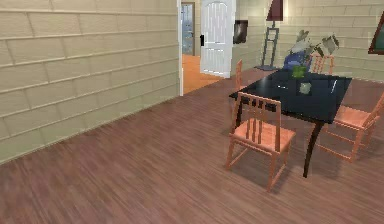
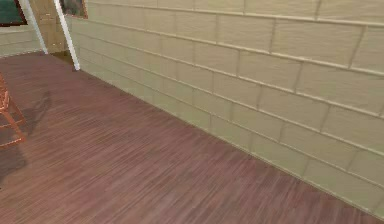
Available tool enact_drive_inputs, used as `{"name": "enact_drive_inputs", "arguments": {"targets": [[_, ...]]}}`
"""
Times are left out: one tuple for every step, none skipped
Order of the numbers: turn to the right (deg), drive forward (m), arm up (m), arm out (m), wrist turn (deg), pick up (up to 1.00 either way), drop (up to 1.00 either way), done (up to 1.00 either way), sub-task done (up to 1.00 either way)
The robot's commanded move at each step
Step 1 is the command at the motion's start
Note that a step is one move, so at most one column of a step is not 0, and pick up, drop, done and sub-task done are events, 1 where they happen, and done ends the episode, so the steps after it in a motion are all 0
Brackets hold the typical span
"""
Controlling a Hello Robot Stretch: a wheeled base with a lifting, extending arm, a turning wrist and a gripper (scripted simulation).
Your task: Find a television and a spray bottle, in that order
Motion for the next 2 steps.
{"name": "enact_drive_inputs", "arguments": {"targets": [[-3.0, 0.00, 0.00, 0.00, 0.0, 0.00, 0.00, 0.00, 0.00], [0.0, 0.70, 0.00, 0.00, 0.0, 0.00, 0.00, 0.00, 0.00]]}}
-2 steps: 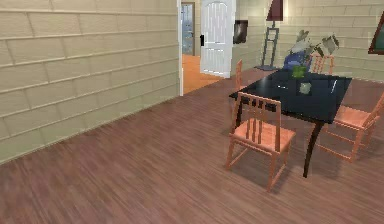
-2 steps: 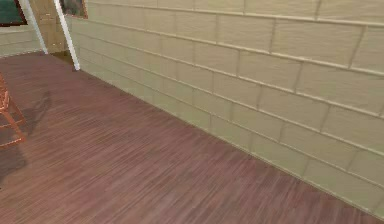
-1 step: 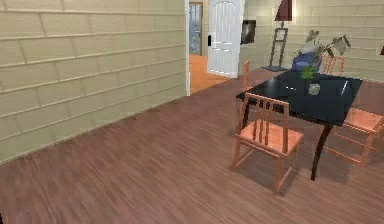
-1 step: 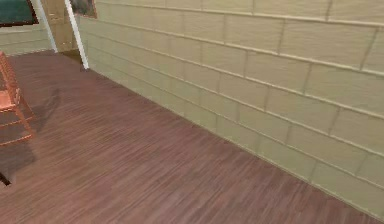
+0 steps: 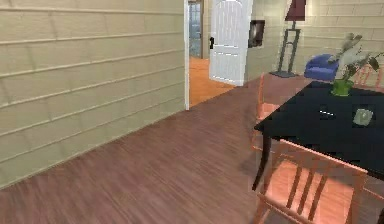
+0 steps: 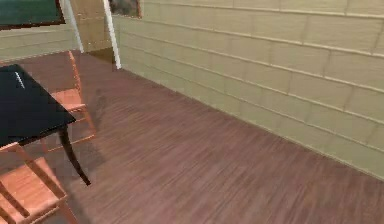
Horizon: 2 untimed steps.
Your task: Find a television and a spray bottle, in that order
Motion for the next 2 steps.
{"name": "enact_drive_inputs", "arguments": {"targets": [[0.0, 0.60, 0.00, 0.00, 0.0, 0.00, 0.00, 0.00, 0.00], [3.0, 0.00, 0.00, 0.00, 0.0, 0.00, 0.00, 0.00, 0.00]]}}
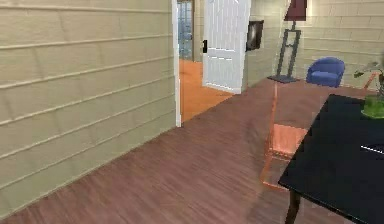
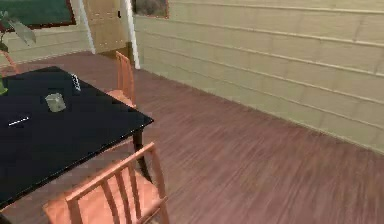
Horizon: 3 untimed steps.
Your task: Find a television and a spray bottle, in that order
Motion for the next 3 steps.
{"name": "enact_drive_inputs", "arguments": {"targets": [[-45.0, 0.00, 0.00, 0.00, 0.0, 0.00, 0.00, 0.00, 0.00], [-45.0, 0.00, 0.00, 0.00, 0.0, 0.00, 0.00, 0.00, 0.00], [-45.0, 0.00, 0.00, 0.00, 0.0, 0.00, 0.00, 0.00, 0.00]]}}
